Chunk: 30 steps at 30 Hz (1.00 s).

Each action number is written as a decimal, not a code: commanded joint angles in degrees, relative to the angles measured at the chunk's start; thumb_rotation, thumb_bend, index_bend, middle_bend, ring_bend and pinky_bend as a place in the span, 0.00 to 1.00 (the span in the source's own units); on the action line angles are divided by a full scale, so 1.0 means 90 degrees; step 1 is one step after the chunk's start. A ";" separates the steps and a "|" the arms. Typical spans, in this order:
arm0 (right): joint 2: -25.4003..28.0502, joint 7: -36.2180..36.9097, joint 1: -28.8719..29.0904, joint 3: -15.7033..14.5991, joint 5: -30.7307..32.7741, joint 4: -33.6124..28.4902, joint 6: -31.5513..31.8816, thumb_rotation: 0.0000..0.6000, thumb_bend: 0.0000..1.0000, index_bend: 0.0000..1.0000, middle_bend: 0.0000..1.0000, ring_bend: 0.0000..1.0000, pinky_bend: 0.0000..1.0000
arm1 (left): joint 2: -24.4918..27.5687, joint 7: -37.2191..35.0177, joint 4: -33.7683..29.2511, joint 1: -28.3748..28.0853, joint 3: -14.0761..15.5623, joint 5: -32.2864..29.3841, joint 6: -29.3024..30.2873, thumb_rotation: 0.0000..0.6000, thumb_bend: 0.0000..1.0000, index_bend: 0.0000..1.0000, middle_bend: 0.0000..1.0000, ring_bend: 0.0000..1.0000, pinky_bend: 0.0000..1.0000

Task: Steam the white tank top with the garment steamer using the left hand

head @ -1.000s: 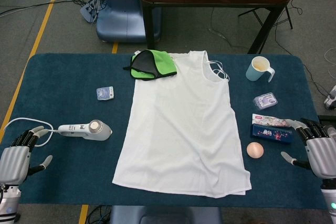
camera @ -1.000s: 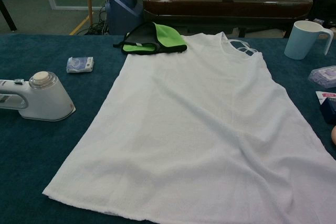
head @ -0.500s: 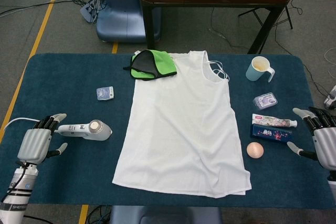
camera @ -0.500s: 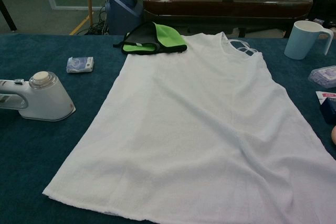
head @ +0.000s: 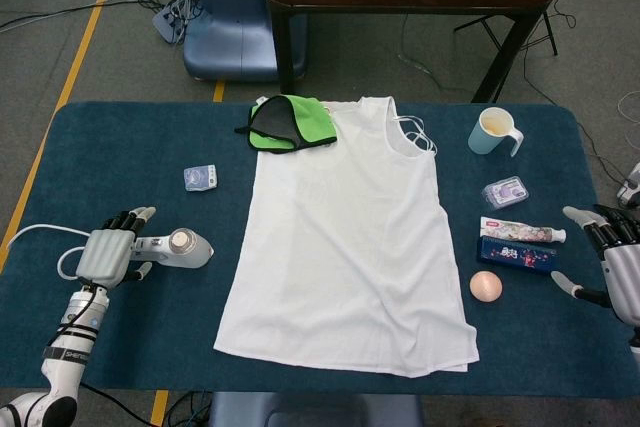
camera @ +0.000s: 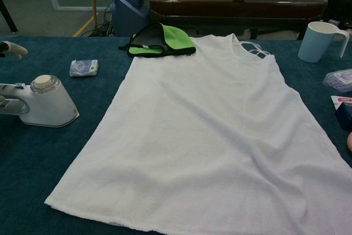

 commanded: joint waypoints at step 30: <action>-0.0029 0.0179 -0.0110 -0.0055 0.0061 0.0128 0.0054 1.00 0.07 0.20 0.27 0.16 0.16 | -0.1506 -0.0386 0.2470 -0.0725 -0.0231 -0.0780 -0.0400 1.00 0.20 0.47 0.28 0.22 0.20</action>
